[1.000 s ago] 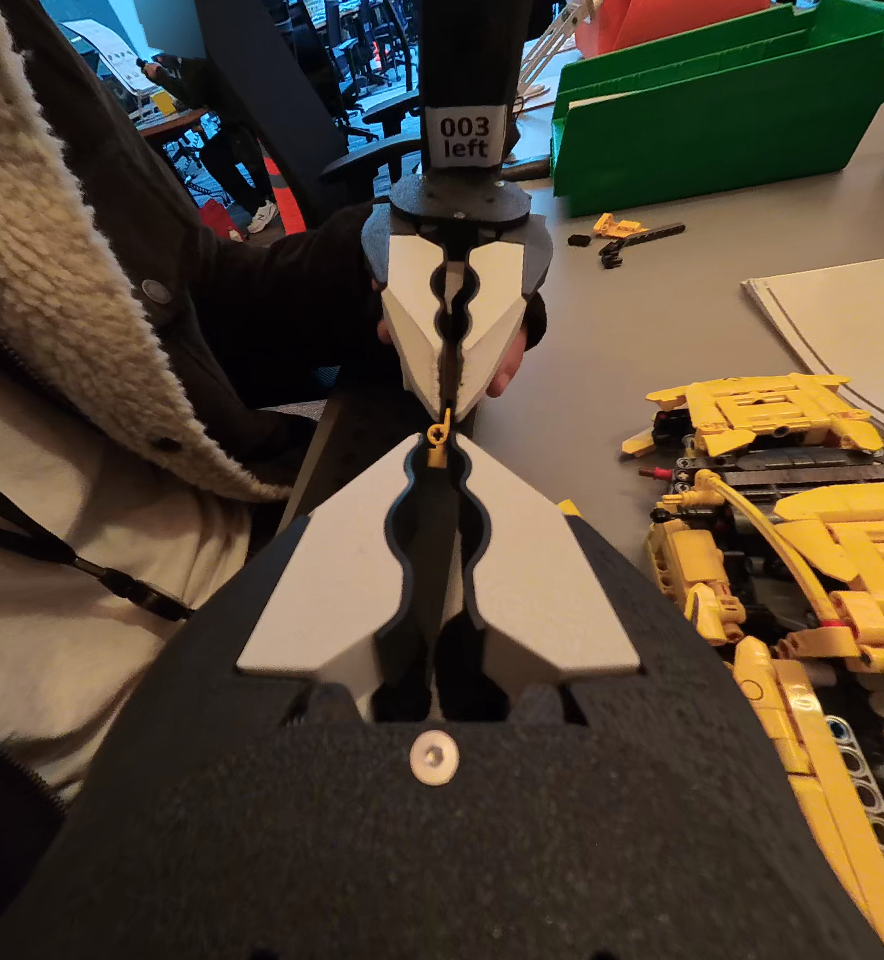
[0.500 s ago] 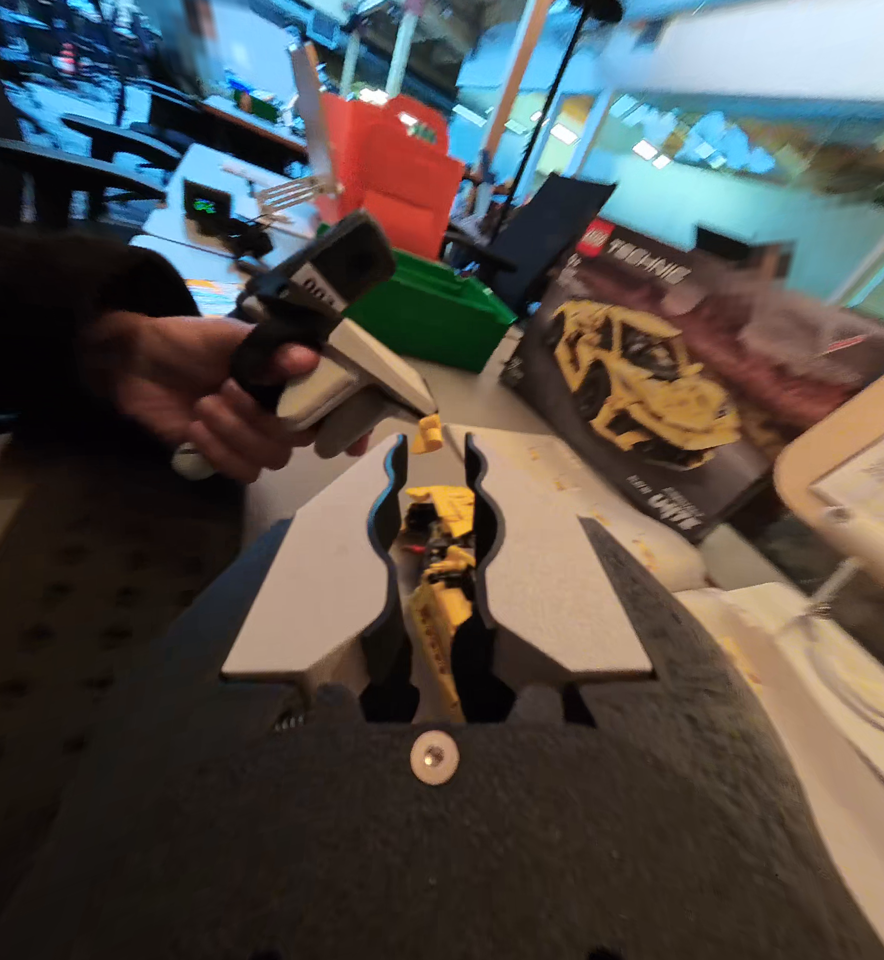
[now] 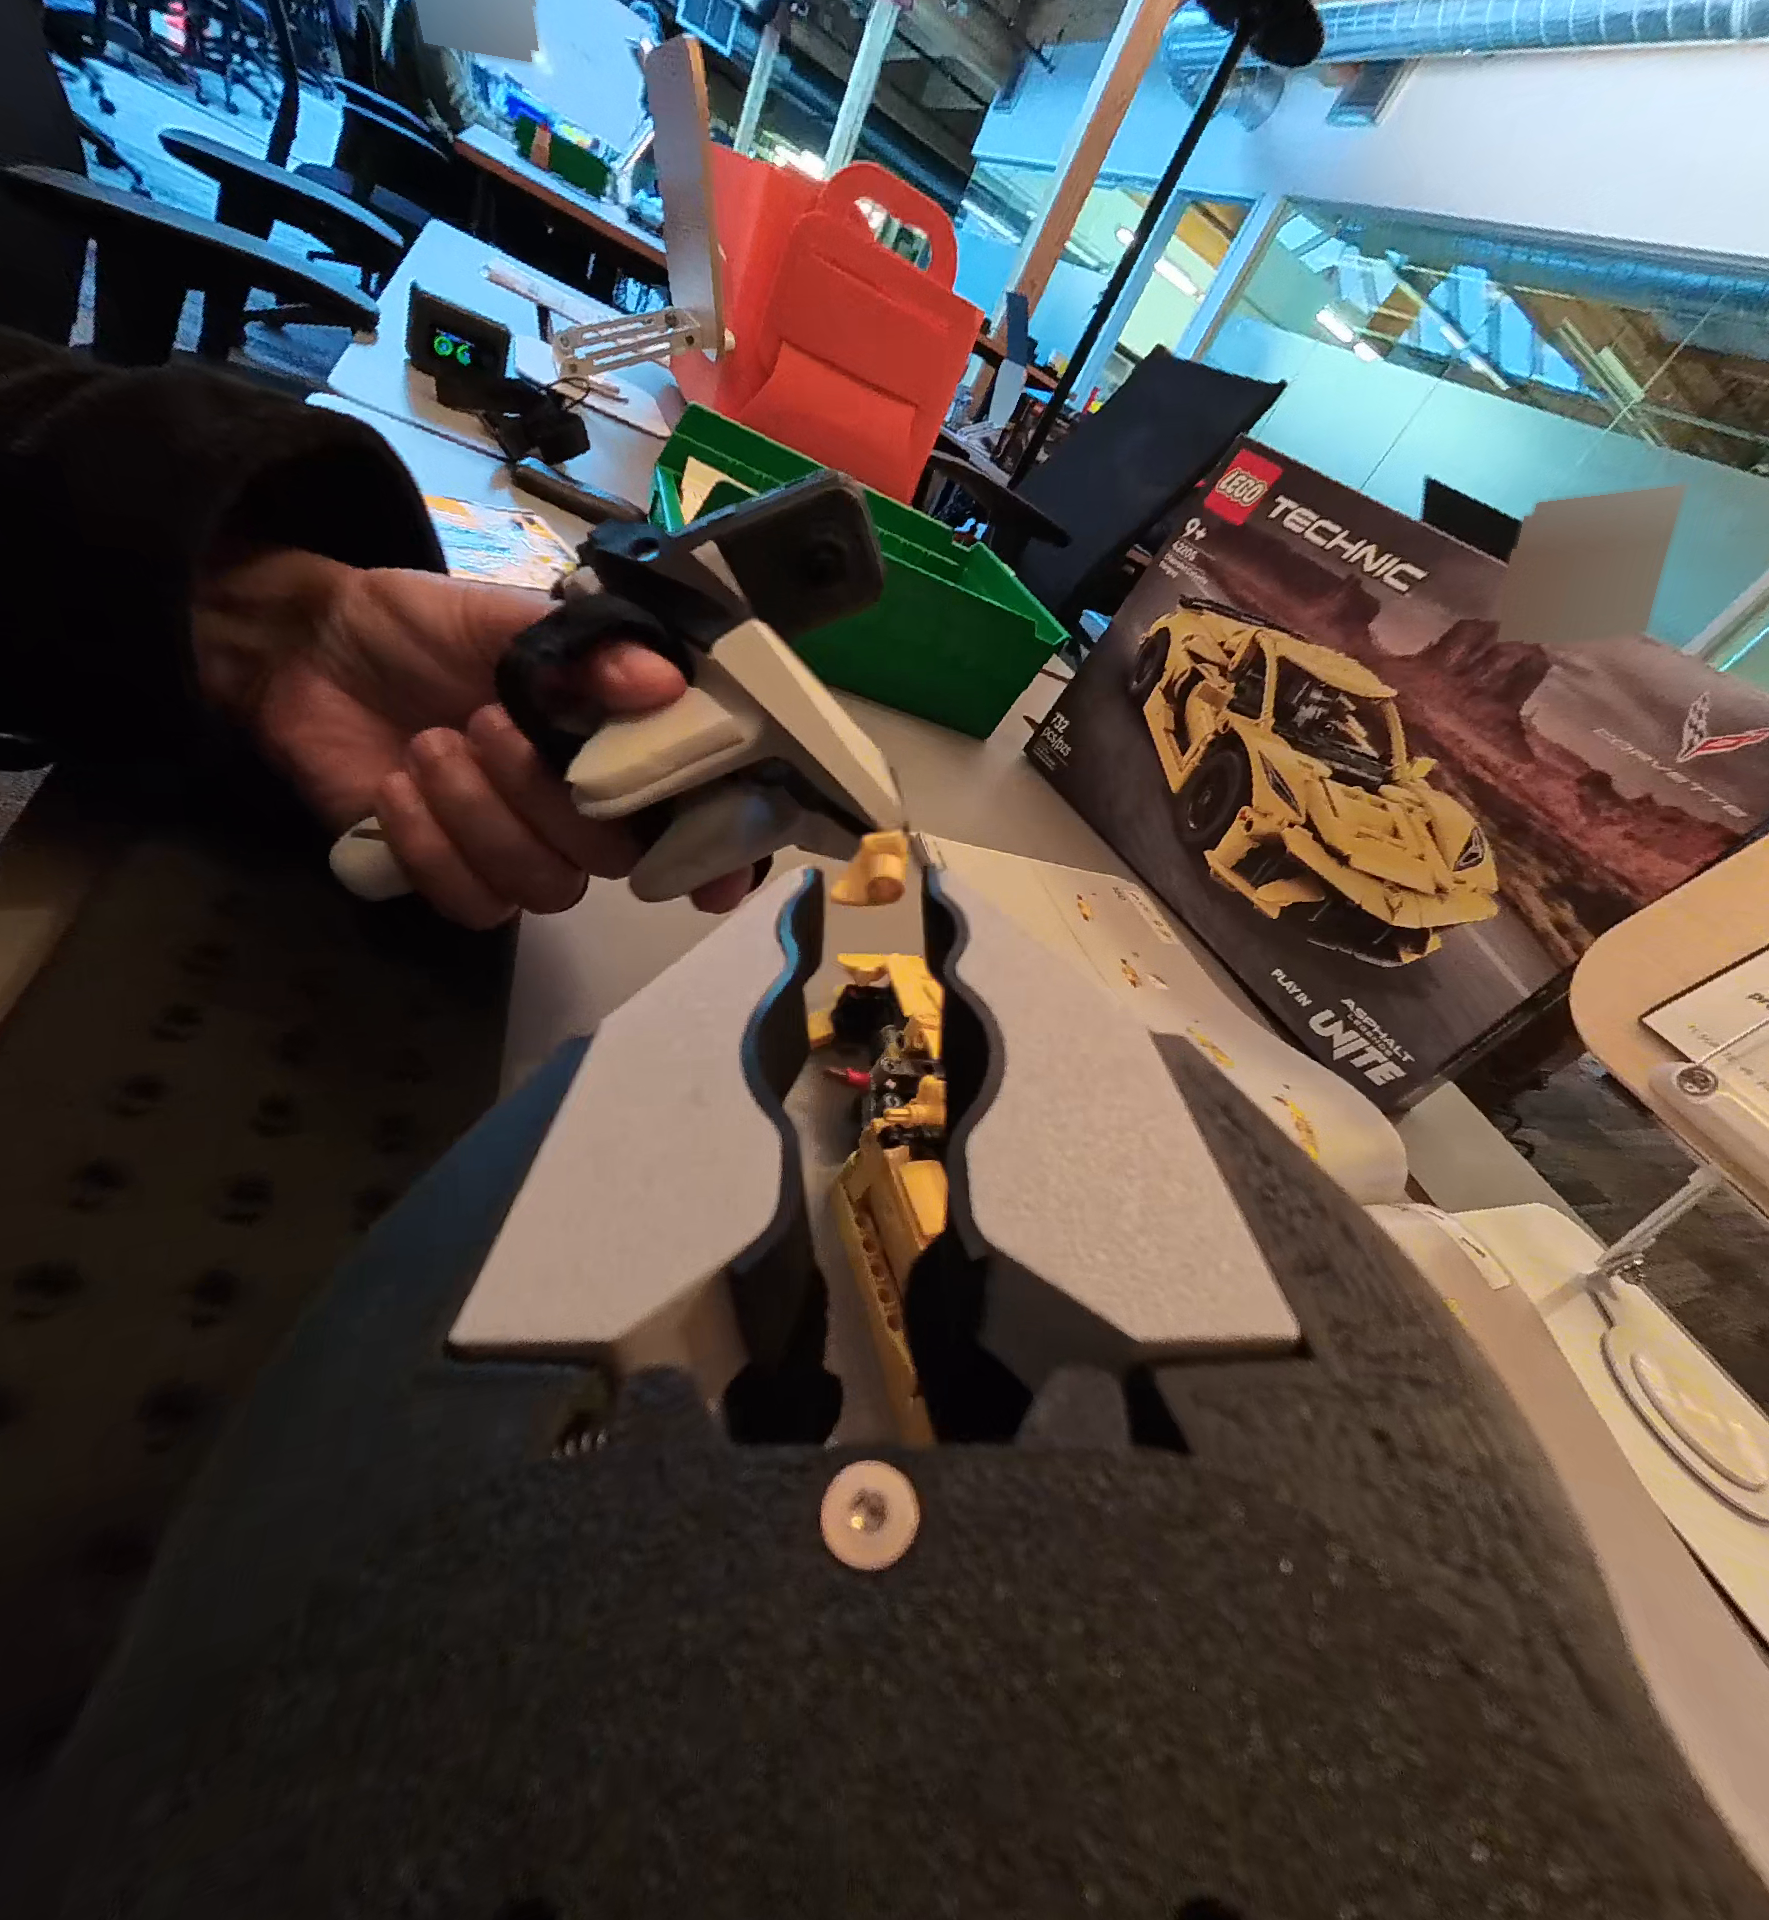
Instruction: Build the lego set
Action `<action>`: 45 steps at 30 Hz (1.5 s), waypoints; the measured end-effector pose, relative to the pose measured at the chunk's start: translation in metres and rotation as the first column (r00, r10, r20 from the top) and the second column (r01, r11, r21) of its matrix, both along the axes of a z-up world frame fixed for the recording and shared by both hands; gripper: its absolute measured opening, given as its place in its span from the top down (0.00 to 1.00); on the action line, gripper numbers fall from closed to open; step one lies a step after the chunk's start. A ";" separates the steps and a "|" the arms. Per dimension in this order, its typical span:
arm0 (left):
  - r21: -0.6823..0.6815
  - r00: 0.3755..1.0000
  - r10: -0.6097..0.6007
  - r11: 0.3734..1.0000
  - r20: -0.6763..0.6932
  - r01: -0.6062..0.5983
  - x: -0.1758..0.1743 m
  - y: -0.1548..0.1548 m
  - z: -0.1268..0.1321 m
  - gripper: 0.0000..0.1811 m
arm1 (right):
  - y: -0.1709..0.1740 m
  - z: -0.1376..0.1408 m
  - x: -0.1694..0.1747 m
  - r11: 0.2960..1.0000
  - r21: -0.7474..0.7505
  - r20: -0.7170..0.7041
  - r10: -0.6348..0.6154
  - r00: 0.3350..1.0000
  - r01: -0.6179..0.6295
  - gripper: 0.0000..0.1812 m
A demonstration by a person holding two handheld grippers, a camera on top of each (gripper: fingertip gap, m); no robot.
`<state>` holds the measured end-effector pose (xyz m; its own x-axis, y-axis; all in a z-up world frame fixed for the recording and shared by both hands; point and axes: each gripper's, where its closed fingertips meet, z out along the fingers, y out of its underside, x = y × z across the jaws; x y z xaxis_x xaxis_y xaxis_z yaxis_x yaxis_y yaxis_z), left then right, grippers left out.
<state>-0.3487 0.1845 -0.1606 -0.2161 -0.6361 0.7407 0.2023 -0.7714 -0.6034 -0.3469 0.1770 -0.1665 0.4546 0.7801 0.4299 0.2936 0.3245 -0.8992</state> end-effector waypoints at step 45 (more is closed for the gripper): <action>0.418 0.911 0.190 0.908 -0.365 -0.021 -0.034 0.021 -0.037 0.96 | -0.024 -0.114 0.036 0.731 -0.676 0.296 0.154 0.943 0.093 0.76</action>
